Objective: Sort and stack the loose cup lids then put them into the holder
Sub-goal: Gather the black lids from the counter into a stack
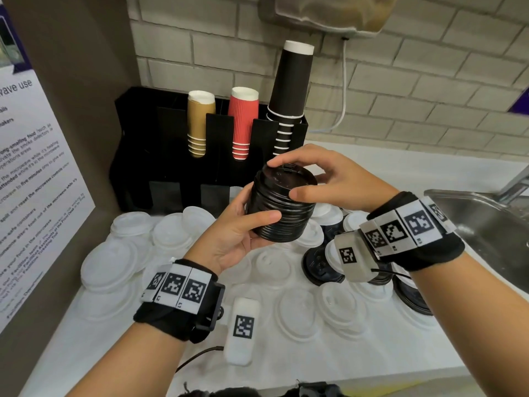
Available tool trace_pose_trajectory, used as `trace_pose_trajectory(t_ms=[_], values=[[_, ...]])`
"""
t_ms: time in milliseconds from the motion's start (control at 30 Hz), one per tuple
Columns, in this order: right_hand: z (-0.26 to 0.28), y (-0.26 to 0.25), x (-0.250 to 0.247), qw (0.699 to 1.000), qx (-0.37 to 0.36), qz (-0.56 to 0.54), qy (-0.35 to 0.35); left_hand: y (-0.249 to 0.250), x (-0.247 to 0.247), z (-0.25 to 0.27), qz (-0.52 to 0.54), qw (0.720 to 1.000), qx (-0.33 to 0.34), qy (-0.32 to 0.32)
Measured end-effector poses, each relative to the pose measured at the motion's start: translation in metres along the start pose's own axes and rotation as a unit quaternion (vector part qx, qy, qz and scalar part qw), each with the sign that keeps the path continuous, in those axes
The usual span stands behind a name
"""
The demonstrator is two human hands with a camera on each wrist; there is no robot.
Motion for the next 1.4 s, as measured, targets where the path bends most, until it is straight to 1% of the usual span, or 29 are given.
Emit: trace_pose_trajectory(t_ms=[167, 233, 267, 300, 333, 367, 400, 433, 467, 500, 533, 567, 600, 633, 733, 800, 833, 867, 900, 933, 1000, 1033, 1067, 1100, 1133, 1200, 1300, 1333, 1400], values=[[0.001, 0.002, -0.001, 1.000, -0.007, -0.006, -0.011, 0.000, -0.001, -0.001, -0.008, 1.000, 0.005, 0.005], [0.002, 0.010, -0.011, 0.998, 0.024, -0.046, 0.040, 0.001, -0.004, -0.001, -0.007, 1.000, 0.011, 0.009], [0.004, 0.017, -0.016, 0.996, 0.044, -0.045, 0.066, 0.002, -0.007, -0.001, -0.005, 1.000, 0.016, 0.013], [0.006, 0.024, -0.020, 0.996, 0.057, -0.012, 0.069, 0.004, -0.010, 0.000, -0.002, 1.000, 0.021, 0.018], [0.008, 0.032, -0.019, 0.996, 0.064, 0.055, 0.034, 0.006, -0.013, 0.000, 0.001, 0.999, 0.027, 0.022], [0.012, 0.042, -0.013, 0.988, 0.068, 0.134, -0.038, 0.008, -0.016, 0.001, 0.004, 0.999, 0.033, 0.025], [0.017, 0.054, -0.001, 0.964, 0.080, 0.210, -0.139, 0.010, -0.018, 0.002, 0.007, 0.999, 0.038, 0.027], [0.024, 0.067, 0.013, 0.923, 0.101, 0.281, -0.244, 0.012, -0.020, 0.002, 0.010, 0.999, 0.043, 0.029], [0.033, 0.079, 0.026, 0.868, 0.119, 0.346, -0.335, 0.014, -0.021, 0.003, 0.011, 0.998, 0.047, 0.031], [0.040, 0.089, 0.037, 0.813, 0.120, 0.405, -0.401, 0.016, -0.022, 0.004, 0.010, 0.998, 0.051, 0.032], [0.046, 0.096, 0.046, 0.765, 0.100, 0.453, -0.447, 0.017, -0.022, 0.005, 0.008, 0.998, 0.053, 0.032], [0.050, 0.103, 0.051, 0.732, 0.071, 0.487, -0.471, 0.017, -0.022, 0.006, 0.006, 0.998, 0.054, 0.032], [0.052, 0.107, 0.055, 0.713, 0.046, 0.511, -0.478, 0.017, -0.023, 0.007, 0.004, 0.998, 0.055, 0.033], [0.053, 0.110, 0.057, 0.703, 0.028, 0.528, -0.475, 0.017, -0.023, 0.008, 0.002, 0.998, 0.055, 0.034], [0.052, 0.114, 0.060, 0.694, -0.005, 0.553, -0.461, 0.017, -0.023, 0.010, -0.004, 0.998, 0.051, 0.037], [0.049, 0.115, 0.061, 0.698, -0.012, 0.554, -0.454, 0.016, -0.024, 0.011, -0.006, 0.998, 0.048, 0.041], [0.046, 0.116, 0.062, 0.707, -0.012, 0.549, -0.445, 0.016, -0.024, 0.011, -0.006, 0.998, 0.047, 0.044], [0.044, 0.116, 0.061, 0.726, -0.008, 0.537, -0.431, 0.016, -0.025, 0.011, -0.006, 0.998, 0.046, 0.046], [0.041, 0.115, 0.060, 0.754, 0.002, 0.513, -0.410, 0.016, -0.025, 0.011, -0.006, 0.998, 0.046, 0.048], [0.038, 0.113, 0.058, 0.794, 0.016, 0.475, -0.380, 0.016, -0.025, 0.012, -0.003, 0.998, 0.048, 0.049], [0.033, 0.109, 0.051, 0.887, 0.047, 0.352, -0.294, 0.017, -0.025, 0.013, 0.003, 0.998, 0.050, 0.045], [0.031, 0.107, 0.048, 0.927, 0.057, 0.276, -0.248, 0.017, -0.025, 0.014, 0.004, 0.998, 0.049, 0.041], [0.028, 0.105, 0.043, 0.955, 0.061, 0.204, -0.205, 0.018, -0.025, 0.014, 0.006, 0.998, 0.048, 0.038], [0.026, 0.104, 0.037, 0.974, 0.063, 0.142, -0.163, 0.017, -0.025, 0.015, 0.010, 0.998, 0.047, 0.036], [0.023, 0.101, 0.031, 0.986, 0.068, 0.092, -0.121, 0.017, -0.024, 0.015, 0.013, 0.998, 0.046, 0.035], [0.017, 0.093, 0.019, 0.996, 0.075, -0.003, -0.048, 0.016, -0.025, 0.015, 0.016, 0.998, 0.042, 0.033], [0.011, 0.074, 0.003, 0.988, 0.062, -0.136, 0.037, 0.012, -0.024, 0.014, 0.016, 0.999, 0.034, 0.031], [0.010, 0.067, -0.001, 0.984, 0.048, -0.160, 0.054, 0.011, -0.024, 0.013, 0.014, 0.999, 0.031, 0.027], [0.008, 0.053, -0.007, 0.983, 0.014, -0.176, 0.056, 0.007, -0.022, 0.012, 0.002, 0.999, 0.022, 0.024]])
Point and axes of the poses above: each hand's wrist, its own z-axis away from the middle knuckle, its own x-axis out of the palm, y = z × x, the point moved 3 cm from there along -z, towards the middle knuckle, and after that the axes turned 6 degrees about -x, right-handed, at the moved point
